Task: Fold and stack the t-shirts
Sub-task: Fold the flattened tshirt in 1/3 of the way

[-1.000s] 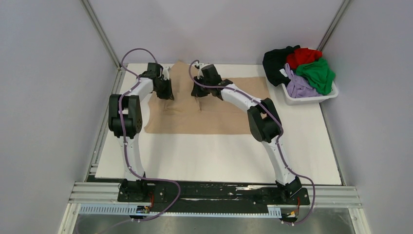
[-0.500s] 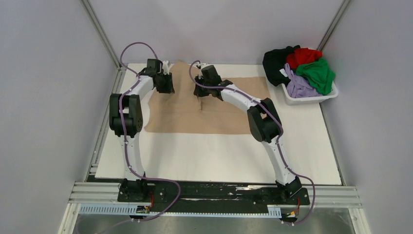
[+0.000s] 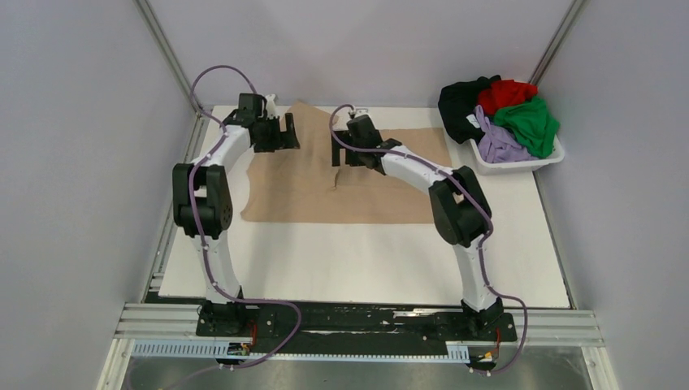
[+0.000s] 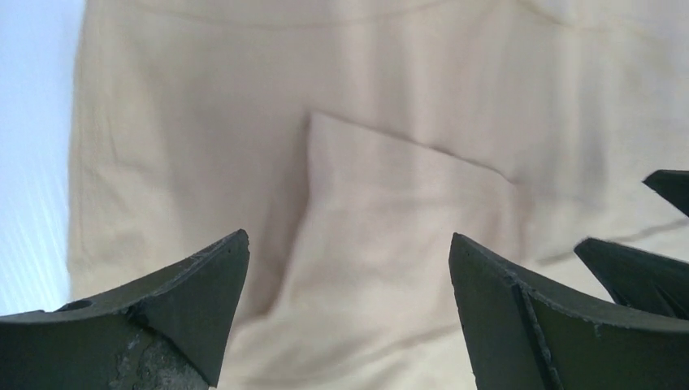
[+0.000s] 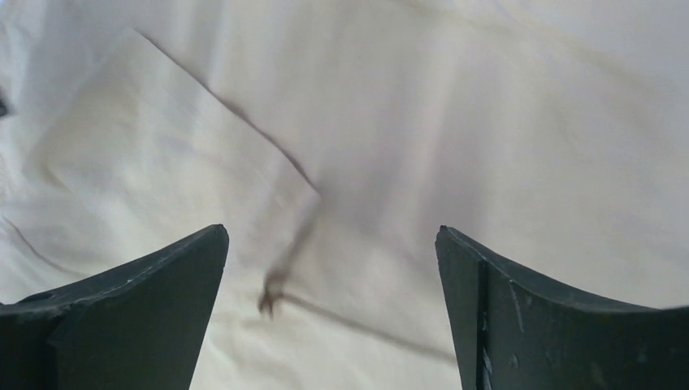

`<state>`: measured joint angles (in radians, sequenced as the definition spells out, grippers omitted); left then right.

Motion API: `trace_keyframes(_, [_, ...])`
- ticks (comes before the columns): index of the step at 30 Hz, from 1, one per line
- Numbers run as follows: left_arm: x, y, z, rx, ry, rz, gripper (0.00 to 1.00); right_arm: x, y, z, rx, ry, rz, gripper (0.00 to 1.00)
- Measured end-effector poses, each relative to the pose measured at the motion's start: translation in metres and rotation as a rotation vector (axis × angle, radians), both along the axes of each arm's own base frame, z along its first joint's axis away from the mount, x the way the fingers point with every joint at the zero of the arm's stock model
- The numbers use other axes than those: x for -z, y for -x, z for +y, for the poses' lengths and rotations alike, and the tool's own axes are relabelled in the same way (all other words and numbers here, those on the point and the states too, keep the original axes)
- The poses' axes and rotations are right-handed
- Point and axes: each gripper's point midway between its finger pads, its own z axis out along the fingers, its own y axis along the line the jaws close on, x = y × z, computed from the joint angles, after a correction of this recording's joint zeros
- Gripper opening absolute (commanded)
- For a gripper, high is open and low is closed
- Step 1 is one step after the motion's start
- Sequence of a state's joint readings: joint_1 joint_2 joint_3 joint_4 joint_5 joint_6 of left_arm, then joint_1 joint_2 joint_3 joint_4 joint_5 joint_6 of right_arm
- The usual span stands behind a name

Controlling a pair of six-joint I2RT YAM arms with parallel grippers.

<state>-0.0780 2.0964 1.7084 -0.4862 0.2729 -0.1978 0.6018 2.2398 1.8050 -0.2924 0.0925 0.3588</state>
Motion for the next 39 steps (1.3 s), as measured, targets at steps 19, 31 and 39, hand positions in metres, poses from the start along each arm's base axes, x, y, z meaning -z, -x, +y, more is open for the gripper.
trace_keyframes(19, [0.050,0.125,-0.079,-0.023,0.163,0.231,1.00,0.028,0.132,-0.190,0.389,-0.022,0.244,1.00])
trace_keyframes(31, [0.053,0.125,-0.082,-0.067,0.119,0.177,1.00,0.056,0.138,-0.194,0.425,0.044,0.326,1.00])
trace_keyframes(39, [0.054,0.190,-0.094,-0.054,0.101,0.206,1.00,0.061,0.193,-0.210,0.471,0.074,0.424,1.00])
